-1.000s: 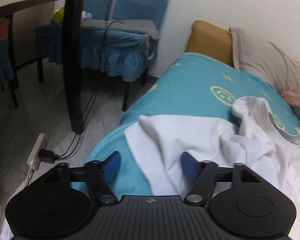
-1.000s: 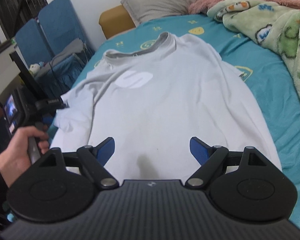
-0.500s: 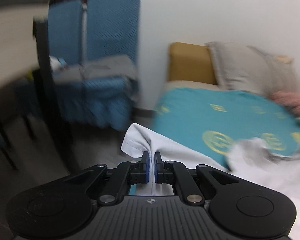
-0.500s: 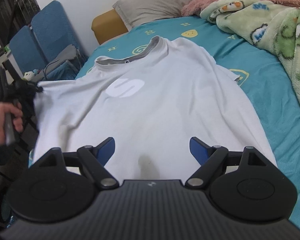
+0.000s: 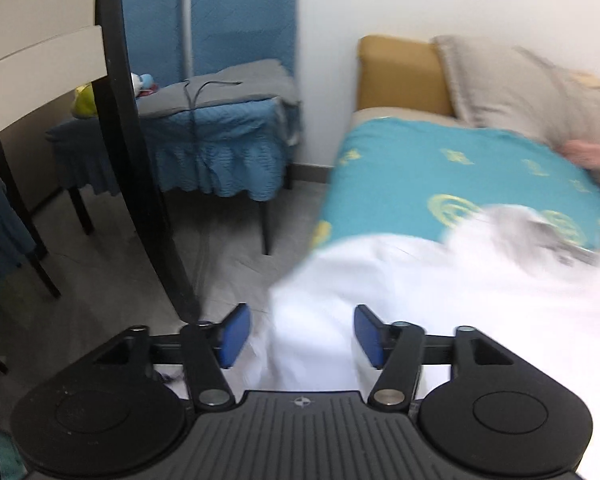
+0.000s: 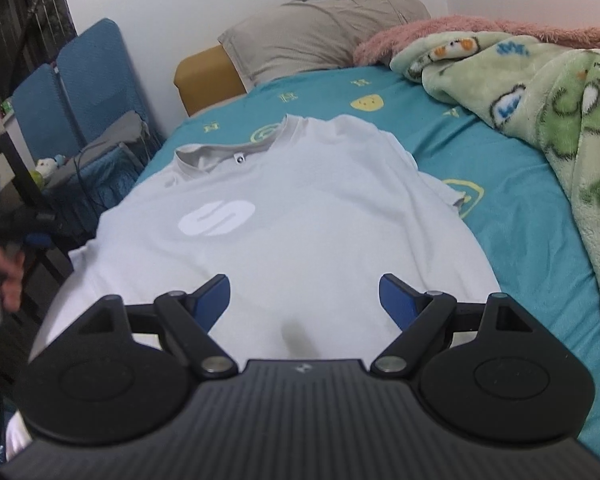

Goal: Fold clothes

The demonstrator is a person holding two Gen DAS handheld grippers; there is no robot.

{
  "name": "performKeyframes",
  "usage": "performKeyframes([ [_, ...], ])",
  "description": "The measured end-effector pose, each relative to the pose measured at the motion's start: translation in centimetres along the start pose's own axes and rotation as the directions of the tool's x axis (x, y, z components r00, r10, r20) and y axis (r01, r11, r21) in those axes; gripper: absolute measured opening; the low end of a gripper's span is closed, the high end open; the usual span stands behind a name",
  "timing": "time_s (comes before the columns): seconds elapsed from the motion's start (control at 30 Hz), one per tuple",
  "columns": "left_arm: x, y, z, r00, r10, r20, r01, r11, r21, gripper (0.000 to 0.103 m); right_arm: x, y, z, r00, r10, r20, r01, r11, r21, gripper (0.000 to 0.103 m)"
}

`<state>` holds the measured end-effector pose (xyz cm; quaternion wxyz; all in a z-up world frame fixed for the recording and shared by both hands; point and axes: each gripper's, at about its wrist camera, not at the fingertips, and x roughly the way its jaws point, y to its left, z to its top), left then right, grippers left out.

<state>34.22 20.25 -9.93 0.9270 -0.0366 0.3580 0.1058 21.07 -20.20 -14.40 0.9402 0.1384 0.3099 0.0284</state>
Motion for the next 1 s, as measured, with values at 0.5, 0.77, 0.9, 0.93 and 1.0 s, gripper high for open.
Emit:
performKeyframes([
  [0.5, -22.9, -9.2, -12.9, 0.947, -0.313, 0.067, 0.308, 0.949, 0.071, 0.078, 2.1, -14.3, 5.0, 0.998, -0.025, 0.053, 0.004, 0.929, 0.370, 0.066],
  [0.77, -17.9, -11.8, -15.2, 0.933, -0.361, -0.011, 0.361, 0.930, 0.065, 0.076, 9.5, -19.7, 5.2, 0.999, 0.034, 0.018, -0.039, 0.899, 0.435, 0.053],
  [0.9, -14.9, -12.8, -15.1, 0.918, -0.395, -0.045, 0.397, 0.916, 0.059, 0.076, 11.8, -18.8, 5.4, 0.998, 0.062, 0.002, -0.058, 0.924, 0.377, 0.053],
  [0.93, -14.6, -13.1, -15.3, 0.914, -0.403, -0.051, 0.406, 0.912, 0.067, 0.076, 12.4, -18.6, 5.5, 0.998, 0.069, -0.003, -0.064, 0.930, 0.362, 0.053],
  [1.0, -14.3, -13.3, -15.7, 0.911, -0.408, -0.066, 0.412, 0.908, 0.073, 0.076, 13.6, -18.2, 5.6, 0.997, 0.083, -0.012, -0.074, 0.940, 0.332, 0.047],
])
